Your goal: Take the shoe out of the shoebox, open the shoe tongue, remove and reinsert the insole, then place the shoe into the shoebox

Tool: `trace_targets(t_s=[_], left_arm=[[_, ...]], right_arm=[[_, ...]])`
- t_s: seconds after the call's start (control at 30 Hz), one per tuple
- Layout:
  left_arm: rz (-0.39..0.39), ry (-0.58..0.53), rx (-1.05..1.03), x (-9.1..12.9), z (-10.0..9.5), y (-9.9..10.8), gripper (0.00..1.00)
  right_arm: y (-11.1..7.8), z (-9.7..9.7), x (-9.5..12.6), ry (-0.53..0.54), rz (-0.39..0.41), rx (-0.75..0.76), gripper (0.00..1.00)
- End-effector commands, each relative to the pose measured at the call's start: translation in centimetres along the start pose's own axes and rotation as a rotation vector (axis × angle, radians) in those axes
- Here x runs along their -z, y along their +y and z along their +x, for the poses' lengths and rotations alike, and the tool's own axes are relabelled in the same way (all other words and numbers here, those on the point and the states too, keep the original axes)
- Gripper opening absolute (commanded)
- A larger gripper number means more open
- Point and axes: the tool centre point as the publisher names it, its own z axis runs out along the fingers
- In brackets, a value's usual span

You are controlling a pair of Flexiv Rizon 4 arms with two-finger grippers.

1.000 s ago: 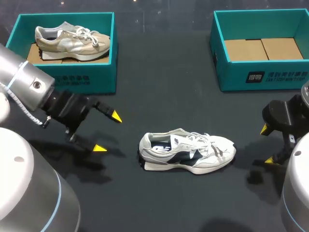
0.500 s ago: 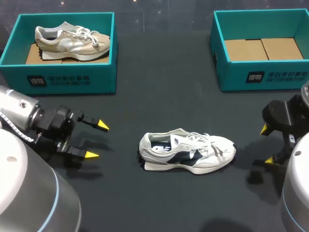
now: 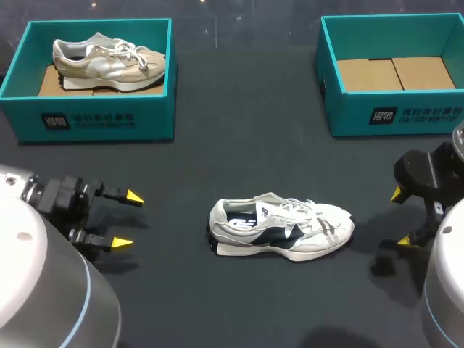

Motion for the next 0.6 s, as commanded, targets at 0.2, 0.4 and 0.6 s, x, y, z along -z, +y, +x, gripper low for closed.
trace_targets(t_s=[0.2, 0.4, 0.6], left_arm=[[0.005, -0.023, 0.014, -0.6, 0.4, 0.1, 1.00], [0.000, -0.044, 0.039, -1.2, 0.1, 0.4, 1.00], [0.007, -0.050, 0.053, -2.0, -0.1, 0.4, 1.00]], right_arm=[[-0.1, 0.3, 0.1, -0.004, 0.001, 0.001, 1.00], [-0.1, 0.3, 0.1, -0.004, 0.001, 0.001, 1.00], [-0.1, 0.3, 0.1, -0.004, 0.001, 0.001, 1.00]])
